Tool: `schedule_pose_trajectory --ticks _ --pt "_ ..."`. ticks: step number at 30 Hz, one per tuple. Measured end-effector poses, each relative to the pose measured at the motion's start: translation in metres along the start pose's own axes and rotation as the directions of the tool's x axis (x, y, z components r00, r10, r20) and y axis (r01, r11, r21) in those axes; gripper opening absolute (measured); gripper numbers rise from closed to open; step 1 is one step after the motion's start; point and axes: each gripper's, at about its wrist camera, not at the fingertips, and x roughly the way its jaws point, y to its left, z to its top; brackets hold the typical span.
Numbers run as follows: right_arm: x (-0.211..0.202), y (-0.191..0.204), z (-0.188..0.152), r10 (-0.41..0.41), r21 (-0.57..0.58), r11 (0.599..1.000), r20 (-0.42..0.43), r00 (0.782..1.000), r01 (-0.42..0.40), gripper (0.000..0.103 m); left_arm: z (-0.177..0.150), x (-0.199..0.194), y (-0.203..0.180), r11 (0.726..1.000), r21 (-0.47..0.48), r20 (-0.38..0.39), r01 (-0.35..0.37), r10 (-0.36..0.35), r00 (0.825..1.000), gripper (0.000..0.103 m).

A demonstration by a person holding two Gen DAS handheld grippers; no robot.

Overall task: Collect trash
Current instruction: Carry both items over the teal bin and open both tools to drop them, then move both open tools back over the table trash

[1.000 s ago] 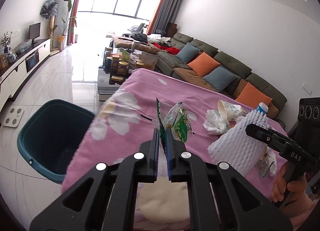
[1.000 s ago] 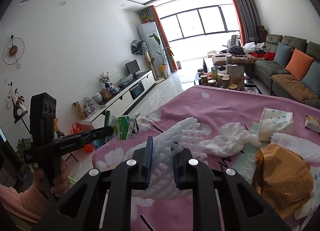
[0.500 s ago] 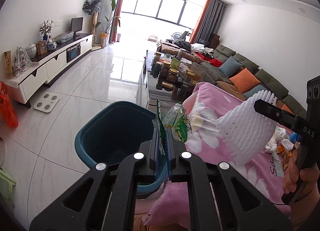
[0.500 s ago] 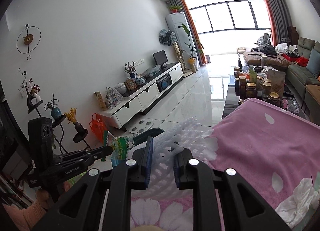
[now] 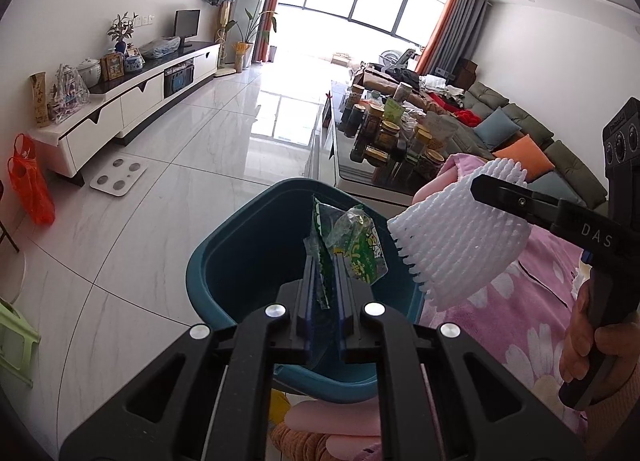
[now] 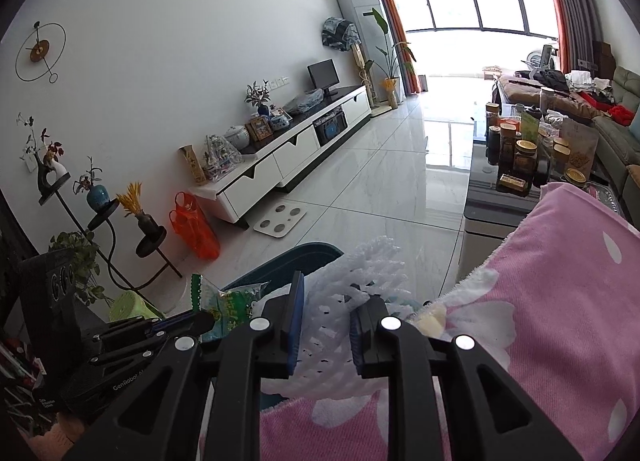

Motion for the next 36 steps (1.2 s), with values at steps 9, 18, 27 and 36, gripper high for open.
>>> schedule_pose_trajectory --ticks 9,18,27,36 --pt "0.052 0.008 0.001 -0.017 -0.008 1.000 -0.118 0.993 0.017 0.028 0.000 0.034 -0.002 0.999 -0.011 -0.049 -0.030 0.030 0.998 0.012" --pt "0.061 0.009 -0.001 -0.007 0.003 1.000 -0.158 0.987 0.007 0.032 0.000 0.060 -0.002 0.999 -0.034 -0.071 -0.033 0.031 0.997 0.023" --pt "0.030 0.000 -0.010 0.001 0.015 1.000 -0.114 0.993 0.001 0.032 -0.003 0.038 -0.018 0.999 0.012 -0.011 -0.030 0.030 0.999 0.035" --pt "-0.070 -0.011 -0.034 -0.035 0.006 0.999 0.033 0.999 0.035 0.043 -0.007 -0.010 -0.085 0.983 0.155 0.093 0.096 -0.111 0.989 0.054"
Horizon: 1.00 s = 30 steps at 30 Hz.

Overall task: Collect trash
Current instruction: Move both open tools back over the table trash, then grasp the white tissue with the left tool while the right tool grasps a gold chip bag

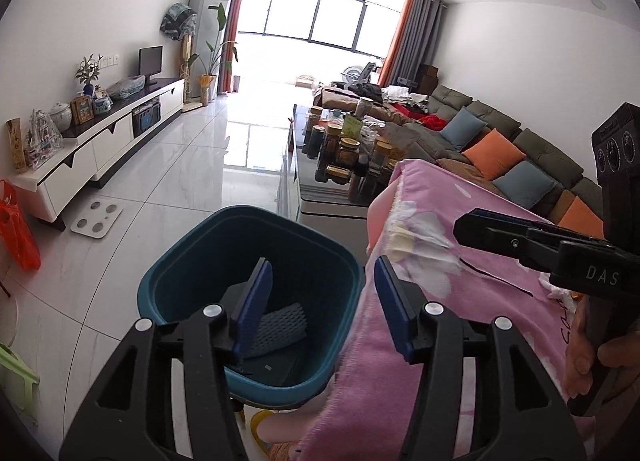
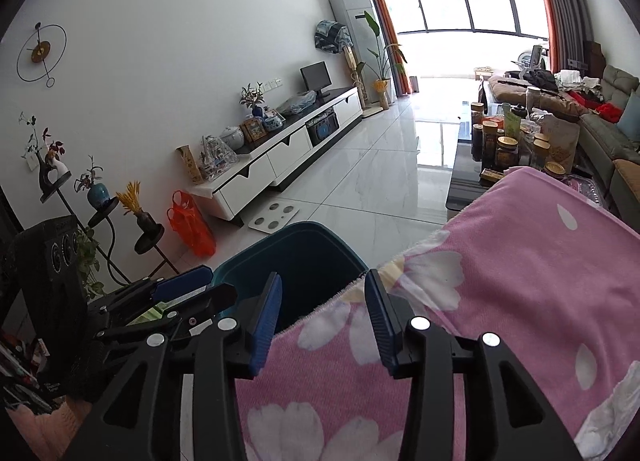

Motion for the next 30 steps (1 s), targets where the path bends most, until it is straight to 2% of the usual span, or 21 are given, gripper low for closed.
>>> schedule_pose_trajectory --ticks 3,7,11,13,16,20,22,24,26,30 --pt "-0.037 -0.014 -0.013 -0.050 0.001 0.999 0.038 0.998 0.050 0.043 -0.002 -0.003 -0.040 0.995 0.062 0.005 0.078 -0.079 0.997 0.060" --pt "-0.091 -0.037 -0.038 -0.119 0.059 0.992 0.087 0.989 0.114 0.044 -0.013 0.001 -0.097 0.971 0.156 -0.030 0.184 -0.181 0.983 0.062" --pt "-0.144 -0.062 -0.064 -0.210 0.124 0.973 0.131 0.969 0.194 0.046 -0.025 0.010 -0.153 0.934 0.235 -0.082 0.268 -0.255 0.963 0.062" --pt "-0.168 -0.072 -0.076 -0.273 0.151 0.956 0.143 0.951 0.252 0.047 -0.031 0.016 -0.173 0.917 0.247 -0.114 0.313 -0.294 0.949 0.063" --pt "-0.199 -0.087 -0.094 -0.348 0.201 0.928 0.160 0.924 0.315 0.050 -0.036 0.026 -0.198 0.900 0.261 -0.153 0.349 -0.318 0.936 0.063" --pt "-0.230 -0.104 -0.117 -0.441 0.248 0.885 0.169 0.882 0.394 0.052 -0.038 0.039 -0.226 0.882 0.291 -0.180 0.371 -0.331 0.926 0.066" --pt "-0.242 -0.114 -0.127 -0.477 0.281 0.862 0.166 0.863 0.422 0.059 -0.039 0.043 -0.238 0.869 0.312 -0.191 0.384 -0.339 0.921 0.069" --pt "-0.250 -0.126 -0.138 -0.506 0.315 0.839 0.155 0.848 0.443 0.060 -0.038 0.049 -0.249 0.858 0.331 -0.208 0.392 -0.339 0.917 0.070" --pt "-0.255 -0.142 -0.149 -0.513 0.355 0.824 0.136 0.848 0.442 0.060 -0.036 0.058 -0.260 0.853 0.338 -0.235 0.397 -0.331 0.914 0.070" --pt "-0.256 -0.158 -0.167 -0.490 0.405 0.817 0.114 0.864 0.410 0.060 -0.035 0.068 -0.278 0.839 0.372 -0.264 0.397 -0.315 0.912 0.070"
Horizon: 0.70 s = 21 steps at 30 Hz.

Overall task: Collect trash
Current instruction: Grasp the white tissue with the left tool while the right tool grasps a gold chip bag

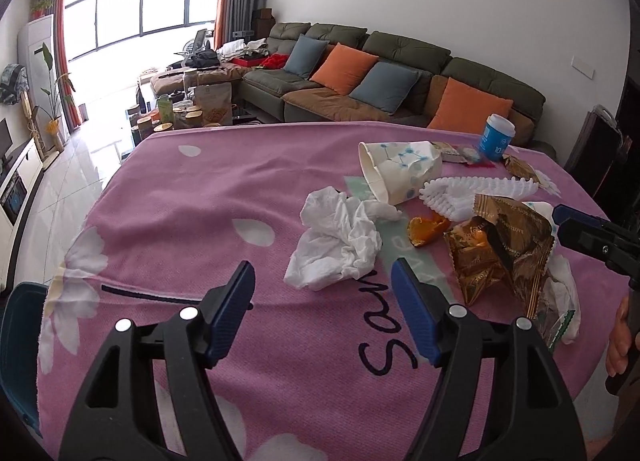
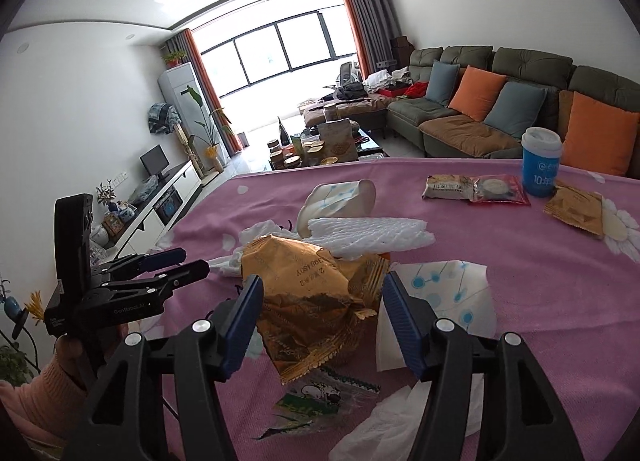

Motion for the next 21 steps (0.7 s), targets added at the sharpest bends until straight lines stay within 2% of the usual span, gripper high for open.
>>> schedule_pose_trajectory --ticks 4,9,12,14,19,21 --pt "0.008 -0.005 -0.006 0.030 0.023 0.999 -0.021 0.999 -0.030 0.060 0.008 0.013 -0.010 1.000 0.022 -0.035 0.014 -0.013 0.999 0.070" --pt "0.013 -0.009 -0.008 0.056 0.051 0.997 -0.031 0.998 -0.054 0.057 0.014 0.037 -0.010 1.000 -0.014 -0.100 0.016 -0.018 0.995 0.065" --pt "0.013 -0.011 -0.011 0.065 0.066 0.996 -0.035 0.997 -0.063 0.049 0.015 0.049 -0.008 0.999 -0.030 -0.139 0.025 -0.029 0.990 0.051" --pt "0.012 -0.010 -0.011 0.068 0.066 0.996 -0.037 0.997 -0.065 0.044 0.013 0.054 -0.007 0.999 -0.036 -0.158 0.036 -0.041 0.987 0.033" --pt "0.011 -0.010 -0.011 0.086 0.059 0.995 -0.040 0.995 -0.083 0.028 0.012 0.053 -0.006 0.998 -0.041 -0.152 0.041 -0.046 0.987 0.017" --pt "0.011 -0.008 -0.011 0.096 0.049 0.994 -0.041 0.995 -0.094 0.021 0.011 0.051 -0.007 0.998 -0.040 -0.147 0.040 -0.046 0.988 0.015"
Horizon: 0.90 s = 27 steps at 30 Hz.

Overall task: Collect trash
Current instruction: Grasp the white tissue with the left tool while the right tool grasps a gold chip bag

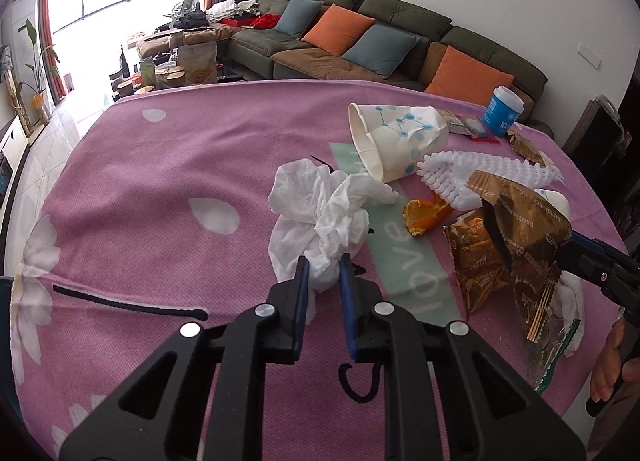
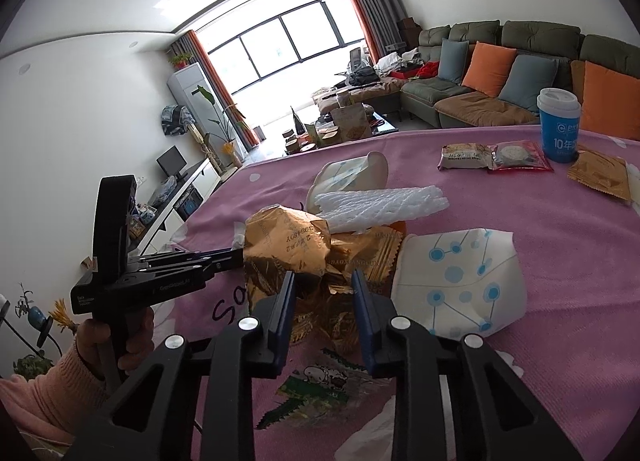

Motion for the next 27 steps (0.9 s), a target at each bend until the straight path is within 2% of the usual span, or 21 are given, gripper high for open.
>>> schedule_pose_trajectory --ticks 2,7,16,27 --pt "0.000 0.003 0.000 0.004 -0.015 1.000 -0.003 1.000 -0.004 0.020 -0.001 -0.003 -0.001 1.000 0.001 0.009 -0.004 0.004 1.000 0.011" --pt "-0.002 0.011 -0.001 0.021 -0.040 0.999 0.009 1.000 -0.020 0.014 -0.004 -0.020 0.001 1.000 -0.008 0.047 -0.003 0.003 0.999 0.010" --pt "-0.007 0.030 0.001 0.066 -0.085 0.994 0.031 0.997 -0.064 0.013 -0.017 -0.062 0.022 0.998 -0.057 0.112 -0.008 0.014 0.994 0.010" --pt "0.003 0.061 0.004 0.137 -0.135 0.982 0.014 0.991 -0.133 0.013 -0.045 -0.107 0.048 0.990 -0.134 0.164 -0.033 0.055 0.985 0.009"
